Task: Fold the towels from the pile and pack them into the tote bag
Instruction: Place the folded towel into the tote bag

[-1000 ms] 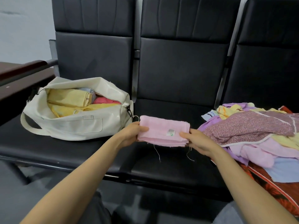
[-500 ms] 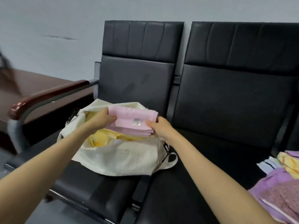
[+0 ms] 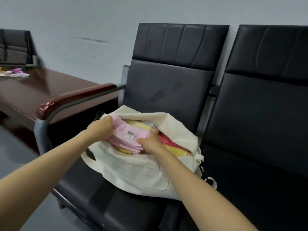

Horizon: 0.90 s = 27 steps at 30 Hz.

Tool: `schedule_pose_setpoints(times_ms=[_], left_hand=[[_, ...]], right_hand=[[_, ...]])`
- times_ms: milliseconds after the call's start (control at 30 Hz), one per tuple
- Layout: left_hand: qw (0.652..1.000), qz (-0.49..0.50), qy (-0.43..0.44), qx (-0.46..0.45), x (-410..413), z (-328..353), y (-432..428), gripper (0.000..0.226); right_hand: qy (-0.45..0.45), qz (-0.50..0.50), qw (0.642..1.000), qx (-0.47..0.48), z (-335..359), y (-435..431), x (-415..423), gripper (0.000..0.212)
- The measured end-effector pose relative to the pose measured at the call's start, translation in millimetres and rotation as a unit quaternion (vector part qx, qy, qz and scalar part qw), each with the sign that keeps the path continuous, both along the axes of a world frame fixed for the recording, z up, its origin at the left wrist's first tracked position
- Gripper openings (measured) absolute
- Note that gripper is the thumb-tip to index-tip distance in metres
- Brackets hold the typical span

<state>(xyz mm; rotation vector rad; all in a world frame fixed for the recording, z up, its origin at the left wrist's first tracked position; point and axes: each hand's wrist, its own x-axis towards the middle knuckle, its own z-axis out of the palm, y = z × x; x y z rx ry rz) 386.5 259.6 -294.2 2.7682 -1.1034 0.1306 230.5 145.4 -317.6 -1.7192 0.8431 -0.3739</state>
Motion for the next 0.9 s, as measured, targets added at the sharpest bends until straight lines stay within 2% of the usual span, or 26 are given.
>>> schedule_pose_setpoints(times_ms=[67,233,400,467,567,667,767,833,900], left_hand=[[1.0,0.004,-0.024,0.01,3,1,4,0.026],[0.99,0.025,-0.106,0.087,6,-10,8,0.029],[0.958,0.024,-0.227,0.175,-7,3,4,0.026],[0.956,0.002,-0.246,0.158,-11,17,8,0.032],[0.97,-0.017,-0.22,0.099,-10,32,16,0.045],[0.981,-0.028,-0.175,0.082,-16,29,20,0.039],[0.988,-0.085,-0.127,0.023,-23,13,18,0.033],[0.974,-0.146,-0.173,0.014,-22,1,14,0.037],[0.95,-0.19,-0.239,0.065,-22,-7,12,0.031]], right_hand=[[-0.005,0.0,1.0,-0.016,1,6,9,0.099],[0.06,-0.015,0.995,-0.082,-6,8,11,0.085],[0.095,0.005,0.98,-0.174,-9,12,9,0.076],[0.093,0.005,0.98,-0.177,-8,12,10,0.073],[0.089,0.008,0.977,-0.193,-8,16,7,0.063],[0.089,0.031,0.972,-0.215,-7,20,2,0.062],[0.097,0.039,0.969,-0.224,-6,23,-2,0.058],[0.104,0.047,0.963,-0.243,-6,25,-4,0.056],[0.113,0.056,0.957,-0.262,-5,25,-4,0.056]])
